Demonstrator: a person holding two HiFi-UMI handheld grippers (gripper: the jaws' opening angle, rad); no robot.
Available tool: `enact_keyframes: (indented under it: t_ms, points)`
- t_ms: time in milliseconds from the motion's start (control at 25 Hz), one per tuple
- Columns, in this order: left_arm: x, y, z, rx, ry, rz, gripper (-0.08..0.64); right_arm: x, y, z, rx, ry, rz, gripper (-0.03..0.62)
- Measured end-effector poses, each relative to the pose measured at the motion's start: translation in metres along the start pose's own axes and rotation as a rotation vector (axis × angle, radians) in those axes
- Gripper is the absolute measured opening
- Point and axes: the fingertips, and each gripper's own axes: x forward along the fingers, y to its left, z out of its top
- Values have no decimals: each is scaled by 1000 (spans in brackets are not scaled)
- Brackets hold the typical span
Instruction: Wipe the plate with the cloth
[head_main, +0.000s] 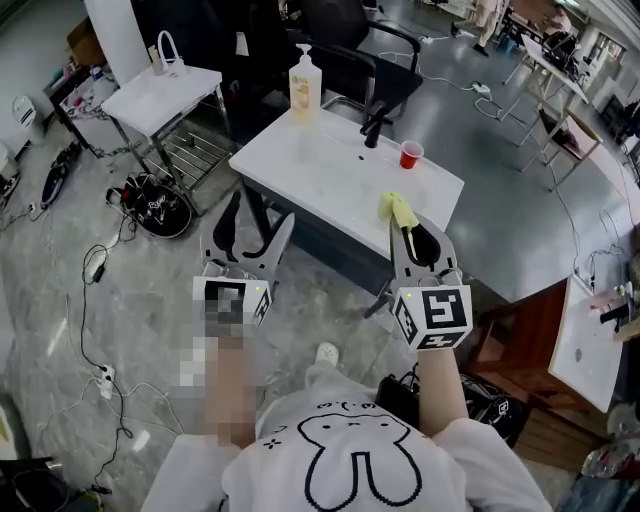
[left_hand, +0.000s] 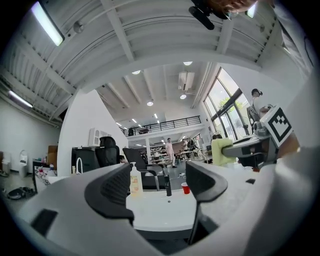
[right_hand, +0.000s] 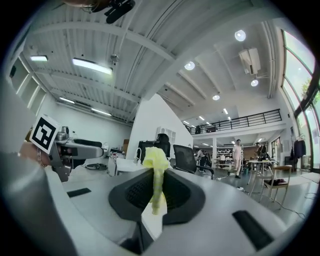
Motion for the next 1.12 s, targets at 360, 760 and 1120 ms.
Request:
enact_keyframes:
  t_ms: [360, 760, 1120]
  points:
    - [96, 34, -26, -29, 34, -11, 342, 91, -44, -19, 32, 21, 0, 51]
    - [165, 51, -58, -72, 69, -62, 342, 145, -76, -52, 82, 80, -43, 51]
    - [253, 68, -89, -92, 95, -204, 342, 196, -111, -82, 121, 157, -167, 51]
